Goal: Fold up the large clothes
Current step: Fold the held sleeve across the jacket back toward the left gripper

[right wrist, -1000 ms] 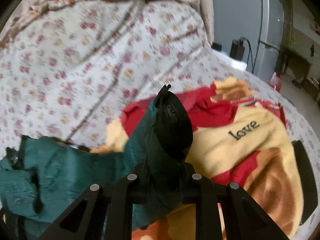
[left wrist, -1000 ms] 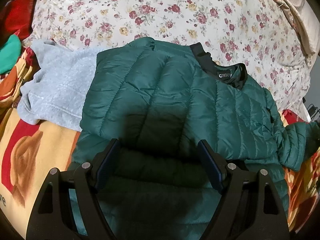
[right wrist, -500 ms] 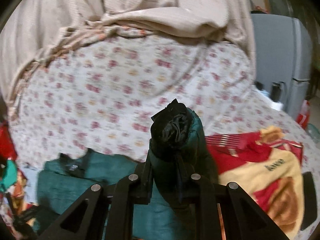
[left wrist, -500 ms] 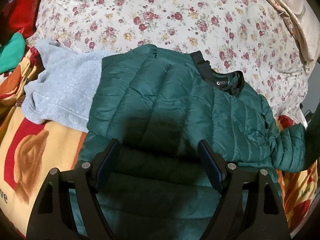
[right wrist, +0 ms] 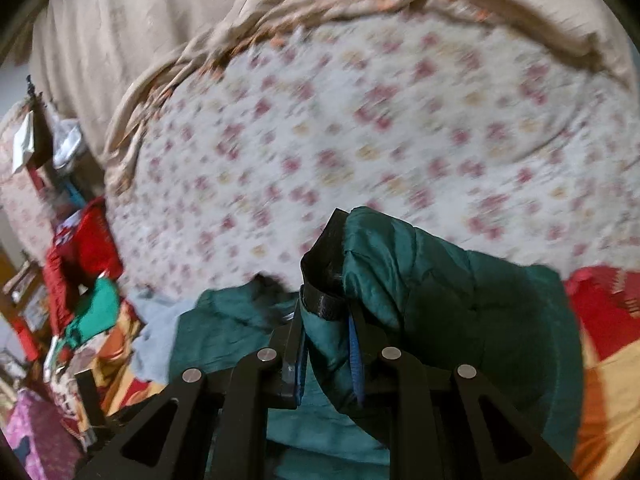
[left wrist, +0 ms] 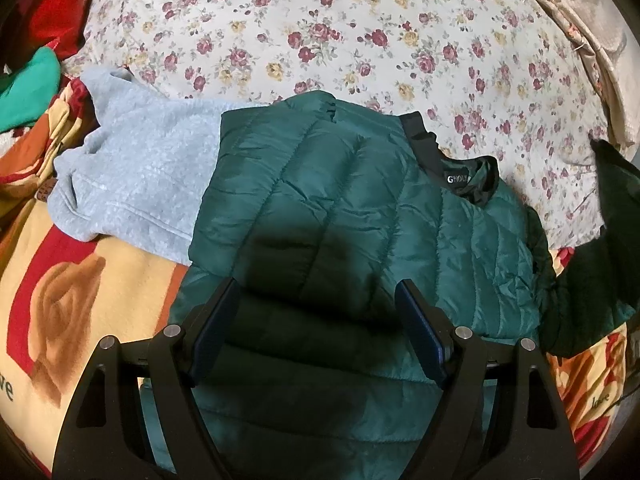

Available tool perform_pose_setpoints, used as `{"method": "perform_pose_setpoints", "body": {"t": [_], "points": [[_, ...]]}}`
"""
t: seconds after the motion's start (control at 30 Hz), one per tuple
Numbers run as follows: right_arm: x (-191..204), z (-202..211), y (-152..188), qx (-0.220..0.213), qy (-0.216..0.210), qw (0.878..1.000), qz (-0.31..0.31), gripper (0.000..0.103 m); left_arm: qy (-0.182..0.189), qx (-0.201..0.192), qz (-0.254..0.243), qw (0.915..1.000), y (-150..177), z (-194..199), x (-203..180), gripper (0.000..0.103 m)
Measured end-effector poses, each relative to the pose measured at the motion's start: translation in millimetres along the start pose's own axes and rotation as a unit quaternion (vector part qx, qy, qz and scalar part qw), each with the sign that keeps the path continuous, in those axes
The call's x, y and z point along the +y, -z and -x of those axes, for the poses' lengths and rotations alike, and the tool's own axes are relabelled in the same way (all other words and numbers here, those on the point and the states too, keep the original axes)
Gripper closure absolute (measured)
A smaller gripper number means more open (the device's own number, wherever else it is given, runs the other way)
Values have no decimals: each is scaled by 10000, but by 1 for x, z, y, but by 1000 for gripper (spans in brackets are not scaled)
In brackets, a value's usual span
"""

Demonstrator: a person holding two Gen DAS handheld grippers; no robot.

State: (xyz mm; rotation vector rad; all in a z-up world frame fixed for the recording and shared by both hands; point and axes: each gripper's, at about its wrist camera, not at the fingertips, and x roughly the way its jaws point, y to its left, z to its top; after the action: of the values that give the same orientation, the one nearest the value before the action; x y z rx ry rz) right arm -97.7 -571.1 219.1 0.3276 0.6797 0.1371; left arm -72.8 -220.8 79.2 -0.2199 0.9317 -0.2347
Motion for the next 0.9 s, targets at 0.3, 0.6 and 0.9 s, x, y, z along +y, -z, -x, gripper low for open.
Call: {"method": "perform_pose_setpoints", "body": {"t": [0.3, 0.6, 0.9], "points": [[42, -100, 43, 893, -810, 9923, -287, 86, -51, 131, -74, 9999, 2, -10, -2, 23], [38, -175, 87, 1867, -948, 9744, -817, 82, -60, 215, -27, 9997, 1, -16, 0, 23], [32, -94, 66, 1309, -1210, 9823, -570, 36, 357, 114, 10, 9993, 2, -9, -4, 23]]}}
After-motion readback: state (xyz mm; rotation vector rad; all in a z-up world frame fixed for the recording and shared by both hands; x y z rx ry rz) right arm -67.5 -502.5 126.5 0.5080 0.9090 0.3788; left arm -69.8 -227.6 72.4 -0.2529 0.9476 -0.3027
